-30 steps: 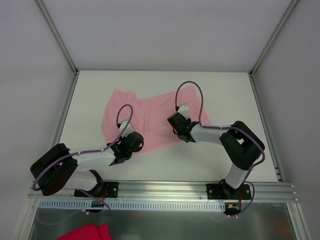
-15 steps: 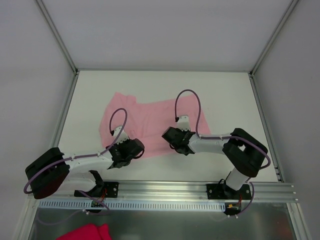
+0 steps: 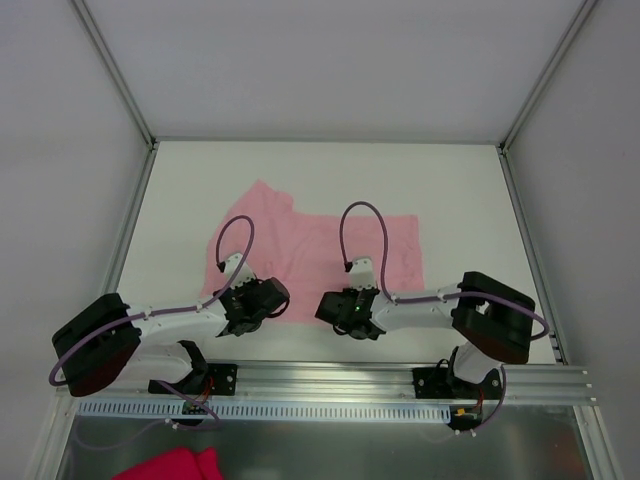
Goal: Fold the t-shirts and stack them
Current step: Fold the flattened tshirt in 1/3 of the way, then grap the side of the flattened tshirt furthest away from the robot with both arms
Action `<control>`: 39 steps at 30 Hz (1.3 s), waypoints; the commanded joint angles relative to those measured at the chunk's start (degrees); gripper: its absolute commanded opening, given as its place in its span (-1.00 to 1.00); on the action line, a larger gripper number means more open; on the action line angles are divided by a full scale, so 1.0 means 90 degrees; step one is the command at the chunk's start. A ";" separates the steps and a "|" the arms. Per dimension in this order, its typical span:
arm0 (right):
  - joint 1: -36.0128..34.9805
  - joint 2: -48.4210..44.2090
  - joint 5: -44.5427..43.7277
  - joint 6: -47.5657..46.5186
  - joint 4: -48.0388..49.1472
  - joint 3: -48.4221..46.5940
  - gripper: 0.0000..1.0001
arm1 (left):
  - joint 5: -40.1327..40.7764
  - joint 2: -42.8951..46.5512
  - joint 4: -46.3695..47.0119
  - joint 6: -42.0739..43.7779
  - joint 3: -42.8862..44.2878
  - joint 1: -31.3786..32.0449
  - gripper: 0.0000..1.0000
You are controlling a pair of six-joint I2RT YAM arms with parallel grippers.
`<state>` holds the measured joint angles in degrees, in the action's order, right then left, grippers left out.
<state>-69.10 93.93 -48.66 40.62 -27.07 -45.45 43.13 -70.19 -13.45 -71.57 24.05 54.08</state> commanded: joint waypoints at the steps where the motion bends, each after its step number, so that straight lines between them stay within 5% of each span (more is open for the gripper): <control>1: -0.0261 -0.0202 0.0203 0.0623 -0.0877 0.0099 -0.98 | 0.0129 -0.0208 -0.0927 -0.0055 -0.0124 0.0026 -1.00; 9: -0.0086 -0.0242 -0.1037 0.0799 -0.1640 -0.0613 -0.98 | 0.0334 -0.0258 -0.1005 -0.0105 -0.0007 0.0026 -1.00; 14: 0.0285 -0.0572 -0.1409 0.0439 -0.1758 -0.0848 -0.98 | 0.0354 0.0123 0.0223 0.1074 -0.0017 0.0182 -0.85; 16: 0.0566 -0.0923 -0.1400 0.0117 -0.1263 -0.0800 -0.99 | 0.0557 0.0104 0.0167 0.1310 0.0517 0.0289 -0.40; 18: 0.0899 -0.1090 -0.1158 -0.0680 -0.0793 -0.0848 -0.94 | 0.0871 0.0046 0.0652 0.2070 0.0861 0.0513 0.30; 19: 0.1268 -0.1197 -0.1049 -0.0985 -0.0443 -0.1042 -0.47 | 0.0871 0.0026 0.1022 0.2460 0.1182 0.0504 0.79; 21: 0.1583 -0.1247 -0.0892 -0.2055 0.0423 -0.1180 0.08 | 0.0969 -0.0091 0.1465 0.3486 0.1709 0.0456 0.97; 22: 0.1951 -0.1247 -0.0776 -0.2285 0.0613 -0.1345 0.42 | 0.0950 -0.0149 0.1465 0.3750 0.2331 0.0417 0.97; 23: 0.2158 -0.1160 -0.0600 -0.2480 0.0770 -0.1453 0.51 | 0.0872 -0.0334 0.1475 0.4256 0.2675 0.0194 0.98; 32: 0.4492 0.0470 0.2328 -0.3390 0.1074 -0.2937 0.39 | -0.1753 -0.2286 0.1193 0.4739 0.5098 -0.2335 0.90; 39: 0.5138 0.0481 0.2877 -0.3537 0.1240 -0.2958 0.36 | -0.3093 -0.4240 0.0656 0.4847 0.7109 -0.3567 0.90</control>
<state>-24.29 99.50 -27.22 11.05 -17.69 -69.89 22.92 -105.23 -3.88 -30.04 81.62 23.86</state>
